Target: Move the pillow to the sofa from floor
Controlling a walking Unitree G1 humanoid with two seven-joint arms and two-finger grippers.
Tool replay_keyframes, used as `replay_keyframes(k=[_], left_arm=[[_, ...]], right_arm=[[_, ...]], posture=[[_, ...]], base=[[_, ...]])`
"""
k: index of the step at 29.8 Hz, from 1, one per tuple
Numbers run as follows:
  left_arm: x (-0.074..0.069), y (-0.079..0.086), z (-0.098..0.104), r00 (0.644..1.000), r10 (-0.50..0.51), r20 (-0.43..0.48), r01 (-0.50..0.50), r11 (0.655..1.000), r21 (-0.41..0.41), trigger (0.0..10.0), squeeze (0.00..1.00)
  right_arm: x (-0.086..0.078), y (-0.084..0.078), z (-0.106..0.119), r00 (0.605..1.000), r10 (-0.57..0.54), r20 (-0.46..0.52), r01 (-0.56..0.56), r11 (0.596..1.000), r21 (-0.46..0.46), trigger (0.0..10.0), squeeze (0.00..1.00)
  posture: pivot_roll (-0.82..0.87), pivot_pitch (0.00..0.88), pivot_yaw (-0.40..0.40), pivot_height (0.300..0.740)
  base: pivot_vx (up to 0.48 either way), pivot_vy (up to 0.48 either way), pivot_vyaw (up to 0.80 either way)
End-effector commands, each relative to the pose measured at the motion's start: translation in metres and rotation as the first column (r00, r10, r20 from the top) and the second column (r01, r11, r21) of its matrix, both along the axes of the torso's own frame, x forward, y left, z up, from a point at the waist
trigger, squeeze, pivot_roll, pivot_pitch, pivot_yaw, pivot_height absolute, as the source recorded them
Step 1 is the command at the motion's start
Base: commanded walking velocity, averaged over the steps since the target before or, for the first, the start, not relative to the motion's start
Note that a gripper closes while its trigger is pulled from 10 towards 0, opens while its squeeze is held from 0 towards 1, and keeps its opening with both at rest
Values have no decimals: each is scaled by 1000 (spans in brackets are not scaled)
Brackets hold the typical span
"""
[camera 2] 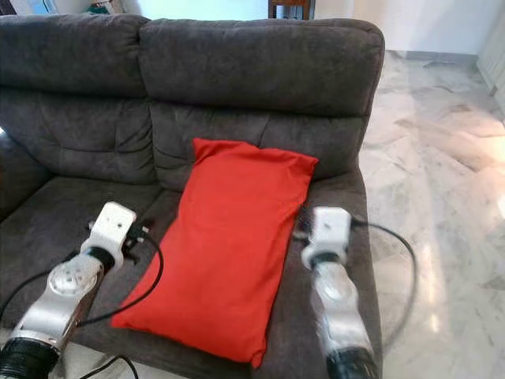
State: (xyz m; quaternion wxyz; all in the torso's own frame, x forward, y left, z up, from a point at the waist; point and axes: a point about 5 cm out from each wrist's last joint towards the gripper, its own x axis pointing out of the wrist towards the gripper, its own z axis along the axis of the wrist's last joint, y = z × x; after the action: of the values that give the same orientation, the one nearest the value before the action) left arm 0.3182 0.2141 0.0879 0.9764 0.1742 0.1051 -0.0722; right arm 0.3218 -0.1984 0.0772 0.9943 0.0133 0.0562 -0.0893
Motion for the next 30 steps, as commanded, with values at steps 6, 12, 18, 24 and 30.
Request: replay_keyframes(k=[6, 12, 18, 24, 30], left_arm=[[-38, 24, -74, 945, 141, -296, -171, 982, -79, 10000, 0], [-74, 19, -119, 868, 132, -479, -141, 990, 18, 10000, 0], [-101, 7, -146, 790, 131, -599, -135, 990, 38, 10000, 0], [-116, 4, -156, 755, 157, -636, -177, 984, 32, 10000, 0], [-137, 0, -168, 708, 181, -683, -210, 977, 42, 10000, 0]], right_arm=[[-73, -54, -83, 899, -300, -320, 321, 947, 14, 10000, 0], [-131, -70, -123, 773, -405, -488, 432, 900, -62, 10000, 0], [-159, -56, -149, 718, -325, -615, 337, 936, -101, 10000, 0], [-175, -46, -162, 656, -270, -705, 313, 947, -72, 10000, 0], [-185, -39, -168, 651, -211, -729, 297, 955, -11, 10000, 0]], posture=[[17, 45, 105, 740], [-55, 3, 127, 740], [-140, 0, 142, 740], [-130, 0, 125, 740], [-120, 0, 95, 740]], base=[[0, 0, 0], [0, 0, 0], [0, 0, 0], [0, 0, 0], [0, 0, 0]])
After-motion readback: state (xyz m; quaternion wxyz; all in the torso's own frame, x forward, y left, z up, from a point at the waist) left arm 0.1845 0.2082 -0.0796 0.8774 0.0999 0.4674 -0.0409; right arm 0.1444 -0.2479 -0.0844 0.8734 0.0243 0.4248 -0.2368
